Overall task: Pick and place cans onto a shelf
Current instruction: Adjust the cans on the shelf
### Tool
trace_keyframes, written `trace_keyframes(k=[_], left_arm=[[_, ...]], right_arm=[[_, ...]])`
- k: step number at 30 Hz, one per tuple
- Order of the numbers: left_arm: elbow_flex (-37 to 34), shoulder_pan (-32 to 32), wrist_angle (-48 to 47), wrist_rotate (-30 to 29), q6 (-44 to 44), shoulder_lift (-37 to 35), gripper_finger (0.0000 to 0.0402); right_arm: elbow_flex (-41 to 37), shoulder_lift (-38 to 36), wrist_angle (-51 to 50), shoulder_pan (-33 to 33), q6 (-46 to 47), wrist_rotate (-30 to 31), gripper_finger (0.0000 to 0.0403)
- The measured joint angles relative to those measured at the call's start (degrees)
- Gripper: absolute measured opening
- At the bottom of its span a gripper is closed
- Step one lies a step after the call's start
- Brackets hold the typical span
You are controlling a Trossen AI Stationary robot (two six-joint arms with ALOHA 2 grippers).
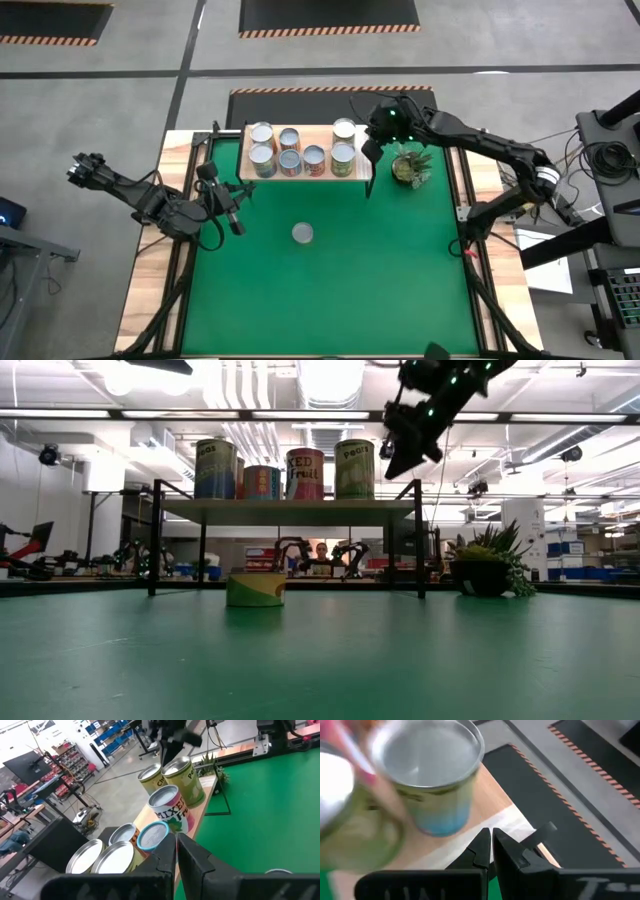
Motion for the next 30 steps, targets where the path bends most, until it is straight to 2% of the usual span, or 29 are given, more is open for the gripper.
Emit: trace_keyframes(k=[9,30], left_arm=[[0.00,0.00,0.04,0.08,-0.18,0.09,0.0000],[0.00,0.00,0.08,0.09,-0.23,0.09,0.0000]], right_arm=[[0.13,3.97,3.61,0.01,-1.85,-0.16,0.0009],[0.22,4.34,8.88,0.10,-1.50,-2.58,0.0009]])
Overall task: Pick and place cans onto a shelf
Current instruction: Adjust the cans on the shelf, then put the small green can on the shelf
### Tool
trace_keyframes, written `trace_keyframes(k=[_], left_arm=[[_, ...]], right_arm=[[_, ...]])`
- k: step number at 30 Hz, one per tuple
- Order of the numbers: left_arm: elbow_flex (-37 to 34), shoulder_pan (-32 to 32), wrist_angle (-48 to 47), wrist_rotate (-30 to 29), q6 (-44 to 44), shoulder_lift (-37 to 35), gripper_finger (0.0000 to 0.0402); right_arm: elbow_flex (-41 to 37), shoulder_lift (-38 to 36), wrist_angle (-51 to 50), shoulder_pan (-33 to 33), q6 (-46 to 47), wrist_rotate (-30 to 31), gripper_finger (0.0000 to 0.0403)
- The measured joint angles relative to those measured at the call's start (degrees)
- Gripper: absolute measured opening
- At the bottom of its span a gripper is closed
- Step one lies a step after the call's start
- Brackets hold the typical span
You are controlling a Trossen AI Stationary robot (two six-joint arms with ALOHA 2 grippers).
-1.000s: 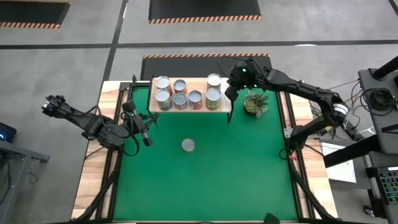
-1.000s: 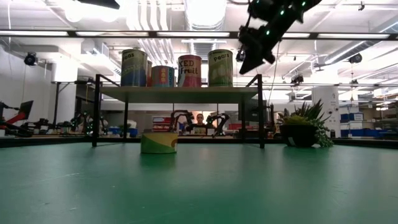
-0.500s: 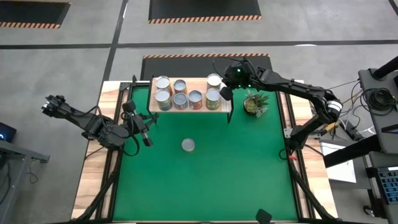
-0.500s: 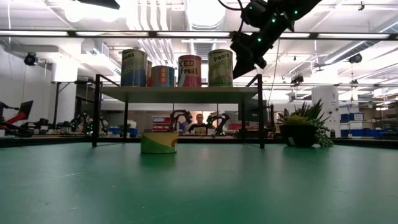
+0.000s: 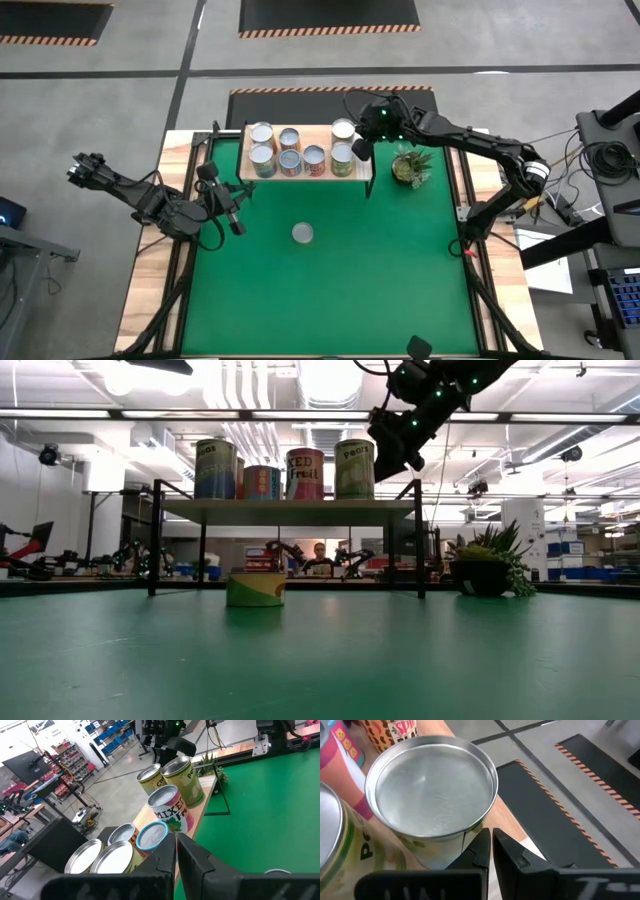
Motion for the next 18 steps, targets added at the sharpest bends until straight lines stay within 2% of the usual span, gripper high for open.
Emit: trace_keyframes(k=[8,13,18], left_arm=[[0.00,0.00,0.00,0.02,0.00,0.00,0.0000],[0.00,0.01,-0.03,0.20,-0.77,0.00,0.0000],[0.00,0.02,-0.08,5.69,-2.16,0.00,0.0000]], right_arm=[[0.00,-0.20,-0.02,0.00,0.15,0.00,0.0009],[0.00,-3.79,-1.08,0.72,1.53,0.07,0.0009],[-0.01,-10.18,-5.58,5.55,4.18,0.09,0.0009]])
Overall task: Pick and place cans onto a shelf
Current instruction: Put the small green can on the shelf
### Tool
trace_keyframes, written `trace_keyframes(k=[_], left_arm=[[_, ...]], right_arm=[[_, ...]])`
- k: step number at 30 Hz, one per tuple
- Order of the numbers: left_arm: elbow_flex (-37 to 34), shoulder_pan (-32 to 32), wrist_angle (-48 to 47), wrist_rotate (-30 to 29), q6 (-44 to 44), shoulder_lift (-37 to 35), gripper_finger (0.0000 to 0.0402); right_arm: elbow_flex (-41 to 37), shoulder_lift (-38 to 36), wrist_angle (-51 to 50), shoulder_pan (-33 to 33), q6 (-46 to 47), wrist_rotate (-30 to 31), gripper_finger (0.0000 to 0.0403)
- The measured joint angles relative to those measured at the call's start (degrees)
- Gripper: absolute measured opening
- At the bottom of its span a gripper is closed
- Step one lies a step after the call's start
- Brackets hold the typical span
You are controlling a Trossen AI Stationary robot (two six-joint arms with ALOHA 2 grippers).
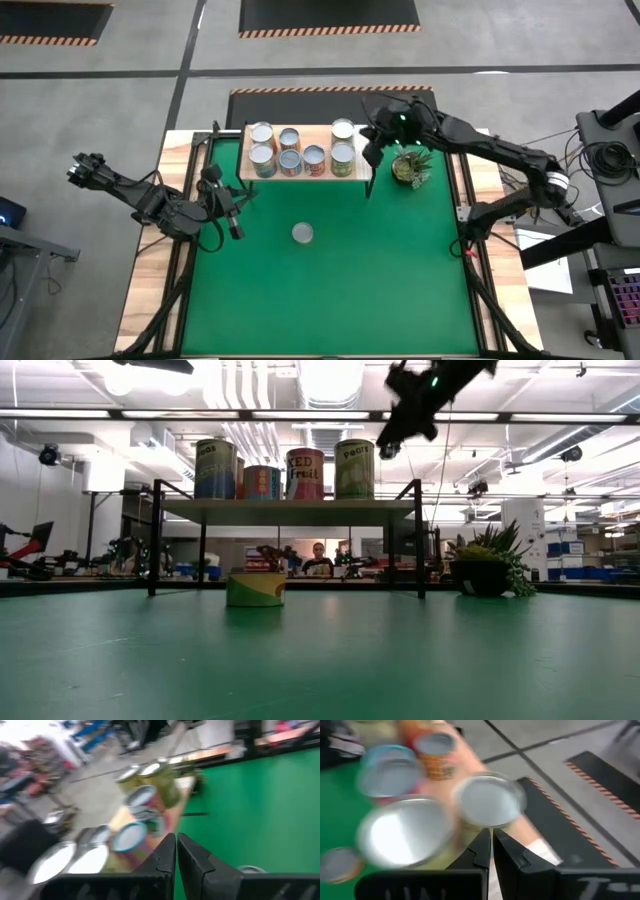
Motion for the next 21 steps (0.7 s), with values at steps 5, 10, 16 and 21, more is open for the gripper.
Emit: trace_keyframes(k=[5,10,16,21], left_arm=[[-0.65,0.00,0.16,12.68,-3.34,0.20,0.0000],[-4.07,-0.04,0.37,20.84,-8.84,2.25,0.0000],[-9.39,0.00,3.30,21.58,-16.68,6.51,0.0000],[-11.80,-0.04,8.77,26.92,-20.97,12.03,0.0000]], right_arm=[[-2.24,-5.38,-0.93,10.19,3.75,0.08,0.0009],[-7.67,-8.18,-0.19,23.85,8.00,6.34,0.0009],[-16.04,-7.20,4.68,37.72,13.64,16.79,0.0009],[-21.30,-4.91,8.85,43.19,18.88,16.96,0.0009]])
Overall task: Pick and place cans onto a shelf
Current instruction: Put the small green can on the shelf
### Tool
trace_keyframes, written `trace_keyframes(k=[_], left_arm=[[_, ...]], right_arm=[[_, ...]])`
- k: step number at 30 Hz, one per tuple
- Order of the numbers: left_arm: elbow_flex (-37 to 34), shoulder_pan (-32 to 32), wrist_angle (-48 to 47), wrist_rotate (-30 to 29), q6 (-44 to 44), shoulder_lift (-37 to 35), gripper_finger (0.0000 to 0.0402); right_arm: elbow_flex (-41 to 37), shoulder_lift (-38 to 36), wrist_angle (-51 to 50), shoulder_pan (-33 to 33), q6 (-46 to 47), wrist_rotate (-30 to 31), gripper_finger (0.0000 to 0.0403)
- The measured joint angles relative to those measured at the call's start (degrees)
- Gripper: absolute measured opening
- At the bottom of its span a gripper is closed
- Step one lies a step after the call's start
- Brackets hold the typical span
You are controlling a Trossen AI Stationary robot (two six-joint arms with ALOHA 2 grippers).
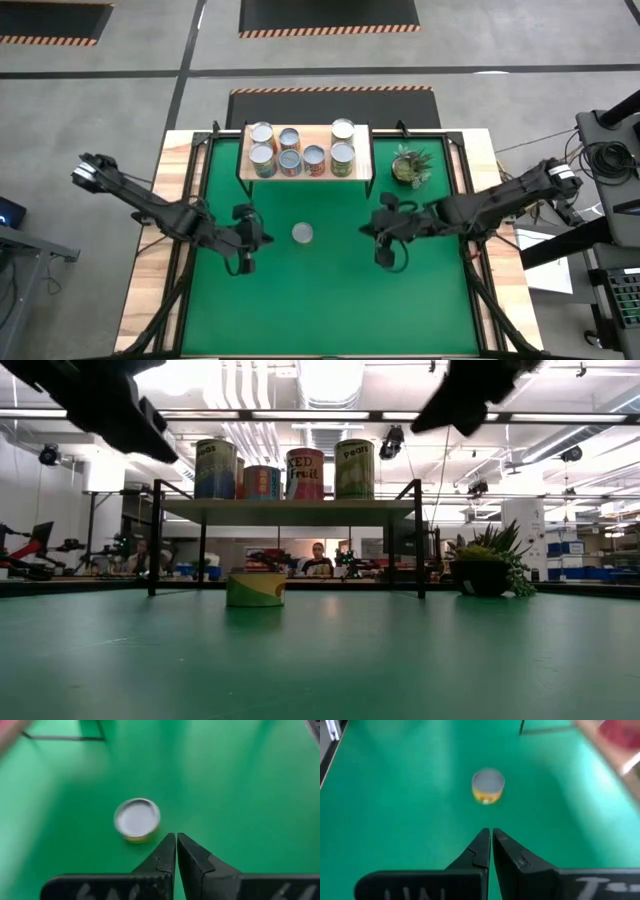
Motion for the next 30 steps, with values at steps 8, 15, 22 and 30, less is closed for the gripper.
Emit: trace_keyframes(k=[8,15,22,30], left_arm=[[1.40,-0.01,3.88,5.55,-0.98,10.37,0.0000],[3.48,0.48,3.58,5.56,9.53,16.24,0.0000],[2.78,1.07,2.71,5.34,12.05,14.97,0.0000],[2.01,1.07,3.31,5.32,10.79,14.04,0.0000]], right_arm=[[-4.53,3.94,2.63,1.55,6.57,1.61,0.0009],[-5.82,10.71,11.03,1.55,5.90,2.47,0.0009],[-4.23,19.44,19.19,1.31,0.26,2.64,0.0009],[3.74,28.52,20.78,-0.91,-1.89,2.55,0.0009]])
